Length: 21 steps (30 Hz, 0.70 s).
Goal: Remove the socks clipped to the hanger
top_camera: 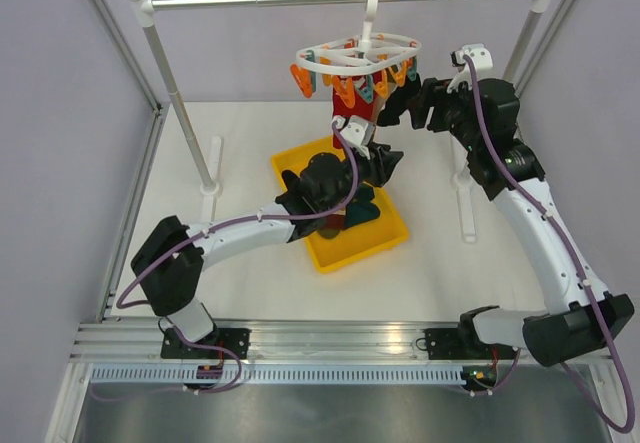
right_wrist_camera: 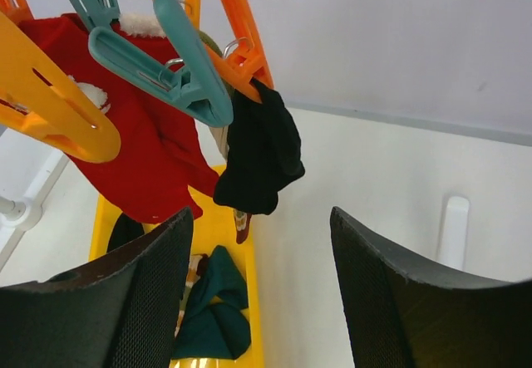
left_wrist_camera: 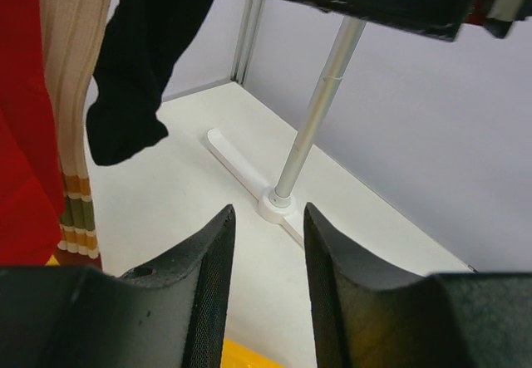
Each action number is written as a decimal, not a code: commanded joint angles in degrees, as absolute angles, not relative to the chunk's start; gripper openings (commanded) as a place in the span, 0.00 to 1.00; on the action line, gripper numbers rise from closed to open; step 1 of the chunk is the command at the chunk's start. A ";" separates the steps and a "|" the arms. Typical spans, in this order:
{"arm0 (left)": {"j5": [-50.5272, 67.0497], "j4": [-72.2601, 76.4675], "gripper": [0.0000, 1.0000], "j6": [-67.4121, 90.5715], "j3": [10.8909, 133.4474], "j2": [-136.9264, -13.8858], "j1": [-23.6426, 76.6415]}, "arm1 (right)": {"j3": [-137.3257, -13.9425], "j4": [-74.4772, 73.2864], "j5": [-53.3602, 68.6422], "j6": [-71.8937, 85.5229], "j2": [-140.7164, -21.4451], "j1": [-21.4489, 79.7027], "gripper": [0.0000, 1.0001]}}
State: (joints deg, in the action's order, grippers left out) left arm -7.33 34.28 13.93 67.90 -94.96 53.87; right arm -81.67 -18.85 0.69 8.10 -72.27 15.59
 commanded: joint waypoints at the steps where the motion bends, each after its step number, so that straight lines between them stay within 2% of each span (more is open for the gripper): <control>1: -6.77 34.11 0.43 14.86 66.80 -91.59 54.14 | -80.69 -11.79 5.28 4.84 -74.26 15.29 0.71; 10: -7.12 31.12 0.43 13.01 66.45 -88.60 54.14 | -76.91 1.13 3.78 4.13 -76.90 13.28 0.75; 14: -14.56 27.96 0.42 12.04 66.62 -86.84 54.05 | -74.89 8.06 8.08 6.41 -77.52 10.73 0.77; 21: -23.37 22.17 0.26 15.19 68.28 -85.51 49.93 | -74.53 15.90 18.27 12.04 -80.07 7.21 0.76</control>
State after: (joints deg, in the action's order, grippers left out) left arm -17.32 25.63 13.89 66.65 -86.74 52.10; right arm -74.37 7.79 11.92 8.67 -79.02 8.16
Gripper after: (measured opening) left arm 0.276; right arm 0.761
